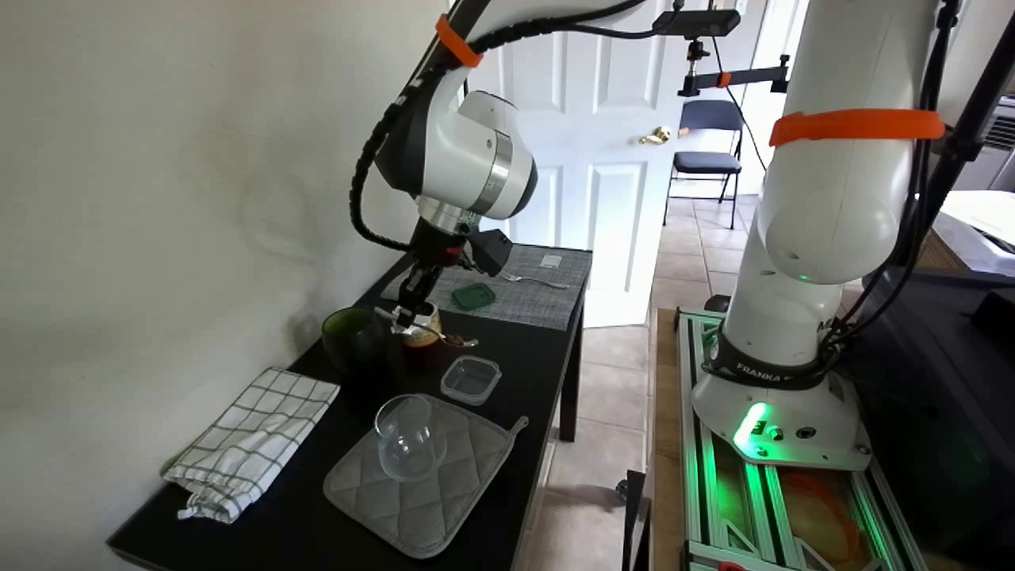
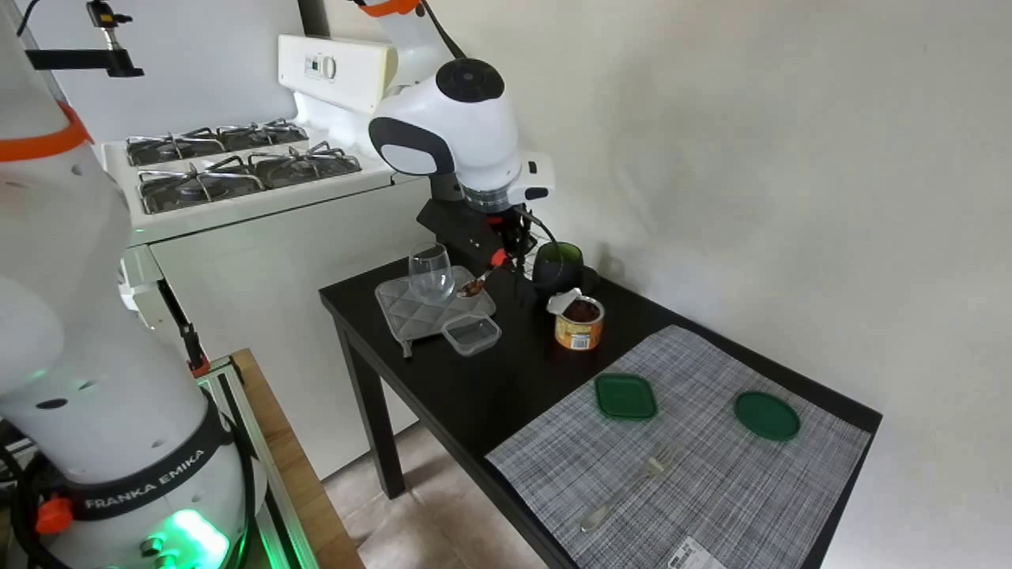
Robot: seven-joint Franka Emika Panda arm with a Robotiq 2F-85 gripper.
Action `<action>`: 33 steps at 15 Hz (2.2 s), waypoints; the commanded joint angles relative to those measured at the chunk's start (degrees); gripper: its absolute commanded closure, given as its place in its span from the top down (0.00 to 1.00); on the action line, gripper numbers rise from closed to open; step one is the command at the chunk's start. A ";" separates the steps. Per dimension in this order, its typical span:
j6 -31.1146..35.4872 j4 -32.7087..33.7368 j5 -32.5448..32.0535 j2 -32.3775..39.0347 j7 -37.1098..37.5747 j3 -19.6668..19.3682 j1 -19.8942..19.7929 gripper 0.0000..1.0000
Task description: Pour the contents of the silver spoon into the small lunchbox
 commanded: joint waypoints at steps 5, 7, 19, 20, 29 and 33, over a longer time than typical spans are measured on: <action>-3.34 -0.76 17.88 -1.93 -19.18 -0.06 -0.35 0.03; -4.08 -0.41 22.10 -1.83 -23.21 -0.13 -0.47 0.03; -9.23 0.63 41.05 -1.36 -44.90 -1.26 -1.42 0.03; -10.01 0.45 41.71 -1.29 -45.93 -1.35 -1.48 0.03; -14.79 -0.20 45.27 -1.14 -52.43 -2.68 -2.11 0.03; -18.26 -0.93 44.67 -1.38 -52.38 -3.39 -2.70 0.03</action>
